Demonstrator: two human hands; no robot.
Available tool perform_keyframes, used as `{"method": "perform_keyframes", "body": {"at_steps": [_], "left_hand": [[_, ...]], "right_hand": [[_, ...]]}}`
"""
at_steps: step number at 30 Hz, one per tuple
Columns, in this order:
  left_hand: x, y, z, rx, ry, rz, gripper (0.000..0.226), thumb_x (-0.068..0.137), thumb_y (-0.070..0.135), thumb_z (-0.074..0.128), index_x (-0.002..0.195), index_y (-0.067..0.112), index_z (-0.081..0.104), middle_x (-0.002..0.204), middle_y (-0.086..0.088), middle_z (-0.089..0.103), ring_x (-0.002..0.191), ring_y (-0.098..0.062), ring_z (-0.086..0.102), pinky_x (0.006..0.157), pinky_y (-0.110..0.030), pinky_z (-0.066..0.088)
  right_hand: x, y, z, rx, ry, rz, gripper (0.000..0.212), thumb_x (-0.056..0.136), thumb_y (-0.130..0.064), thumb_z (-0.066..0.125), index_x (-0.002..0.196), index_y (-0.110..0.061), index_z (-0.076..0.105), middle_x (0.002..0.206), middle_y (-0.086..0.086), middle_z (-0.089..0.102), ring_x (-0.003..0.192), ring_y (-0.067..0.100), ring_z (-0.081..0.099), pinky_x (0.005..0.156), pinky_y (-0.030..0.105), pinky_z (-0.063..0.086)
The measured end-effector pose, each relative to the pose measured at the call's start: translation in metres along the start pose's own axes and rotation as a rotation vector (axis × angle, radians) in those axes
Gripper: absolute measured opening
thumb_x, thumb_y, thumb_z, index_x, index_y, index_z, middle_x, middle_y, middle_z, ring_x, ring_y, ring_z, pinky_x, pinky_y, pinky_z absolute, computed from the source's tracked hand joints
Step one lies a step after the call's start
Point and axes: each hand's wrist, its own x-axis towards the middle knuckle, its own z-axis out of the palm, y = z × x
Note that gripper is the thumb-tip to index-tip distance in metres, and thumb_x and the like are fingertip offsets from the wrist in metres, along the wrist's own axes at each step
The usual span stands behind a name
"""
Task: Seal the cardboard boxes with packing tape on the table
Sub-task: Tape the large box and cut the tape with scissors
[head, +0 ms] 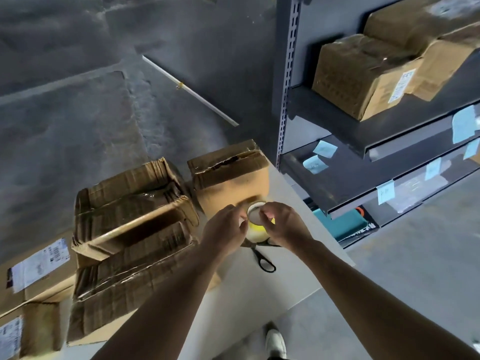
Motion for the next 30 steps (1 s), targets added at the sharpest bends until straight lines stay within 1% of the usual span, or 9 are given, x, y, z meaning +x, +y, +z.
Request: {"method": "perform_keyframes", "body": {"at_steps": [4, 8, 10, 13, 17, 21, 23, 26, 30], "left_hand": [[0.016, -0.002, 0.019, 0.048, -0.12, -0.108, 0.026, 0.098, 0.034, 0.052, 0.121, 0.022, 0.055, 0.121, 0.003, 0.059, 0.11, -0.02, 0.059, 0.087, -0.033, 0.048], [0.026, -0.005, 0.033, 0.076, -0.233, -0.189, 0.035, 0.098, 0.035, 0.051, 0.13, 0.022, 0.047, 0.128, -0.002, 0.054, 0.116, -0.022, 0.055, 0.09, -0.035, 0.045], [0.03, -0.008, 0.039, 0.102, -0.266, -0.206, 0.037, 0.098, 0.036, 0.051, 0.132, 0.022, 0.045, 0.127, -0.003, 0.054, 0.116, -0.022, 0.054, 0.089, -0.034, 0.043], [0.032, -0.014, 0.042, 0.117, -0.295, -0.24, 0.04, 0.098, 0.037, 0.051, 0.133, 0.022, 0.043, 0.13, -0.005, 0.052, 0.117, -0.023, 0.054, 0.092, -0.036, 0.044], [0.031, -0.02, 0.045, 0.119, -0.303, -0.274, 0.042, 0.098, 0.038, 0.05, 0.136, 0.023, 0.041, 0.134, -0.004, 0.05, 0.12, -0.021, 0.053, 0.095, -0.036, 0.045], [0.031, -0.018, 0.04, 0.079, -0.29, -0.291, 0.043, 0.1, 0.036, 0.049, 0.14, 0.024, 0.039, 0.137, -0.002, 0.049, 0.121, -0.02, 0.054, 0.097, -0.034, 0.045], [0.032, -0.015, 0.035, 0.053, -0.269, -0.288, 0.046, 0.1, 0.035, 0.049, 0.143, 0.023, 0.038, 0.139, -0.002, 0.048, 0.124, -0.02, 0.052, 0.098, -0.032, 0.042], [0.032, -0.009, 0.026, 0.011, -0.243, -0.281, 0.048, 0.102, 0.03, 0.046, 0.148, 0.021, 0.034, 0.145, -0.003, 0.045, 0.13, -0.019, 0.048, 0.102, -0.031, 0.04], [0.03, -0.003, 0.009, -0.029, -0.205, -0.244, 0.056, 0.103, 0.023, 0.046, 0.154, 0.016, 0.023, 0.156, -0.004, 0.032, 0.14, -0.02, 0.037, 0.109, -0.032, 0.035]], "right_hand": [[0.005, 0.028, 0.016, -0.046, -0.097, 0.053, 0.023, 0.091, -0.021, 0.066, 0.11, -0.007, 0.067, 0.107, 0.01, 0.071, 0.098, 0.028, 0.061, 0.08, 0.037, 0.053], [0.009, 0.047, 0.04, -0.124, -0.23, 0.073, 0.035, 0.081, -0.021, 0.075, 0.111, -0.005, 0.066, 0.112, 0.016, 0.067, 0.106, 0.038, 0.056, 0.084, 0.043, 0.052], [0.014, 0.053, 0.051, -0.154, -0.275, 0.053, 0.04, 0.083, -0.025, 0.074, 0.118, -0.008, 0.063, 0.123, 0.014, 0.062, 0.117, 0.036, 0.052, 0.092, 0.043, 0.049], [0.019, 0.055, 0.062, -0.204, -0.355, -0.008, 0.044, 0.09, -0.027, 0.067, 0.13, -0.013, 0.057, 0.139, 0.009, 0.054, 0.131, 0.03, 0.044, 0.106, 0.038, 0.039], [0.022, 0.055, 0.074, -0.271, -0.363, -0.024, 0.038, 0.093, -0.024, 0.06, 0.13, -0.015, 0.059, 0.136, 0.003, 0.059, 0.133, 0.023, 0.045, 0.115, 0.031, 0.023], [0.021, 0.05, 0.072, -0.27, -0.299, 0.004, 0.033, 0.089, -0.014, 0.066, 0.122, -0.013, 0.065, 0.129, 0.004, 0.064, 0.128, 0.023, 0.052, 0.112, 0.029, 0.033], [0.02, 0.046, 0.066, -0.244, -0.259, 0.016, 0.028, 0.088, -0.008, 0.066, 0.116, -0.009, 0.068, 0.119, 0.009, 0.069, 0.118, 0.027, 0.059, 0.106, 0.032, 0.04], [0.02, 0.036, 0.055, -0.205, -0.243, 0.052, 0.019, 0.092, -0.014, 0.061, 0.11, -0.009, 0.066, 0.105, 0.01, 0.072, 0.1, 0.029, 0.064, 0.096, 0.033, 0.047], [0.02, 0.016, 0.039, -0.055, -0.216, 0.076, 0.023, 0.095, -0.02, 0.061, 0.115, -0.01, 0.064, 0.111, 0.012, 0.069, 0.097, 0.03, 0.064, 0.08, 0.038, 0.055]]}}
